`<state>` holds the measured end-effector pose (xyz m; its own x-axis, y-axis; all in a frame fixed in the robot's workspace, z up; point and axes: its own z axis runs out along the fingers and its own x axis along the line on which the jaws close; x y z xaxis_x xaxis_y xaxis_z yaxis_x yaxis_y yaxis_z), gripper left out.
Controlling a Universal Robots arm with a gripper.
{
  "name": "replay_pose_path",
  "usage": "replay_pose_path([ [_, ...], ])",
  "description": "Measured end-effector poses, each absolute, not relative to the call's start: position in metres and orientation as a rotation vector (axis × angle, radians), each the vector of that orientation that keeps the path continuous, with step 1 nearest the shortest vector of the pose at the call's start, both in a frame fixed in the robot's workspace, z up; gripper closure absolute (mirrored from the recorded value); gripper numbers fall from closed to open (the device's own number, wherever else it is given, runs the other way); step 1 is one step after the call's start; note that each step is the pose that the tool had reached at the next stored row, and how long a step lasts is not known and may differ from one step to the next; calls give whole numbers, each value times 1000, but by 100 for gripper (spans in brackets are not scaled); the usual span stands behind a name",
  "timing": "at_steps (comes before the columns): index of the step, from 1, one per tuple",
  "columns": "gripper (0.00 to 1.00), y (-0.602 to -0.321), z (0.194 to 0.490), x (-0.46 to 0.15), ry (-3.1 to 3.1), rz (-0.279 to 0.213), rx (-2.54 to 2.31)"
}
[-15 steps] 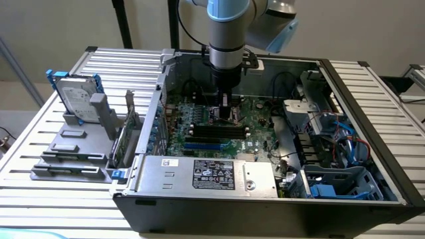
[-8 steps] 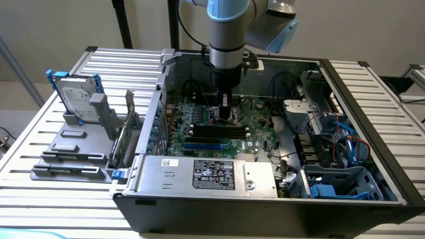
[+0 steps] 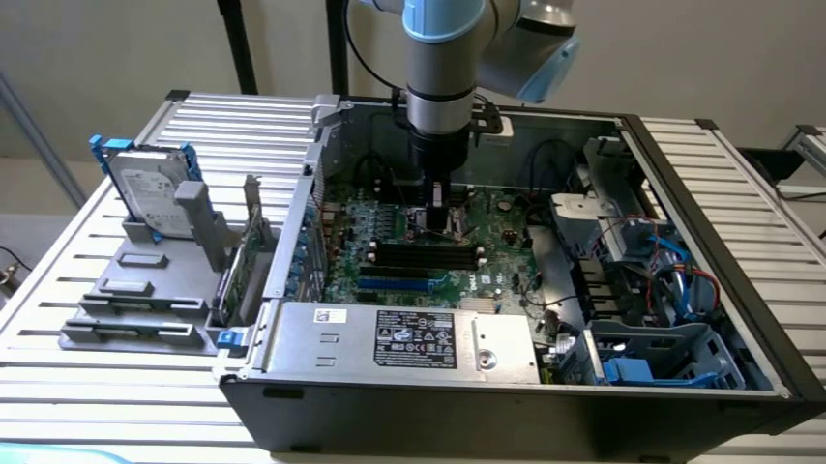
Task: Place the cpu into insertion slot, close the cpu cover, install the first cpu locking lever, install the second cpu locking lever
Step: 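Place the cpu into insertion slot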
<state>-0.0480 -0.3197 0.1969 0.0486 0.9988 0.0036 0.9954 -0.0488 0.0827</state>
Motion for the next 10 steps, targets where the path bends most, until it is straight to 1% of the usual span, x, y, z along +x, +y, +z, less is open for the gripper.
replay_pose_path([
  [10,46,-320,197,-47,2126,92,2232],
])
